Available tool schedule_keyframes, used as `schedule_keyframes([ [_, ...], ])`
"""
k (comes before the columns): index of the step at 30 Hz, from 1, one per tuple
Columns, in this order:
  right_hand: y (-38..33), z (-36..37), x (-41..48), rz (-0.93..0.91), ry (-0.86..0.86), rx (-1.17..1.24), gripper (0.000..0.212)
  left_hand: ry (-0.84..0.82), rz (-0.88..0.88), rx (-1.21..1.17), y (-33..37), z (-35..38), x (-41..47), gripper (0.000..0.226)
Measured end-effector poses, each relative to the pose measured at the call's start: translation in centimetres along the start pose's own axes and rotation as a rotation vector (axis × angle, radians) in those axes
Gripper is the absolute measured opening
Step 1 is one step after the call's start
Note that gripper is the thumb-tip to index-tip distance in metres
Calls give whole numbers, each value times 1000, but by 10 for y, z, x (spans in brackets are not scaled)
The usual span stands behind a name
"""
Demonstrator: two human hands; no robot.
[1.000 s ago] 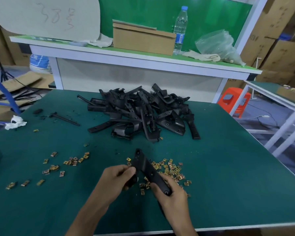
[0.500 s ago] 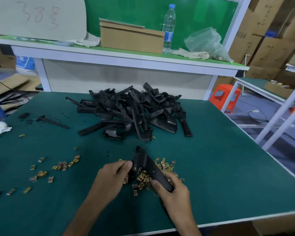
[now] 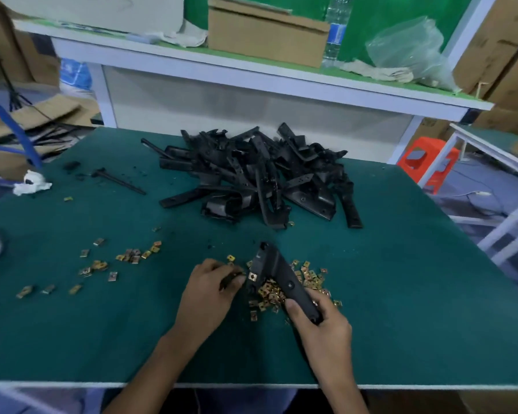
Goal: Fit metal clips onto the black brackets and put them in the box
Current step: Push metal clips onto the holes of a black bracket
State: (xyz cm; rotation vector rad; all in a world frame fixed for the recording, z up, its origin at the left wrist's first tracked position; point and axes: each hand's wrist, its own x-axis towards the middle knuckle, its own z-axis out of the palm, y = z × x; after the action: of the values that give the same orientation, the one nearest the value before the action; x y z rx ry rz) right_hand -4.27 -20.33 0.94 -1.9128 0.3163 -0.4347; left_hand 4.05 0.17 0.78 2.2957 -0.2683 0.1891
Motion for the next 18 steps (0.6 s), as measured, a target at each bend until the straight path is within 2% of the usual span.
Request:
schedule_keyframes([
  [5, -2, 3, 6, 4, -30, 20, 31, 99, -170, -346, -1, -7, 2, 15],
  [8, -5, 9, 5, -22, -60, -30, 21, 148, -184, -423, -4, -10, -3, 14],
  [15, -7, 10, -1, -67, -103, -117, 26, 265, -247, -598, -12, -10, -6, 15],
  [18, -6, 11, -1, -68, -106, -132, 28, 262, -241, -650, -14, -10, -6, 23],
])
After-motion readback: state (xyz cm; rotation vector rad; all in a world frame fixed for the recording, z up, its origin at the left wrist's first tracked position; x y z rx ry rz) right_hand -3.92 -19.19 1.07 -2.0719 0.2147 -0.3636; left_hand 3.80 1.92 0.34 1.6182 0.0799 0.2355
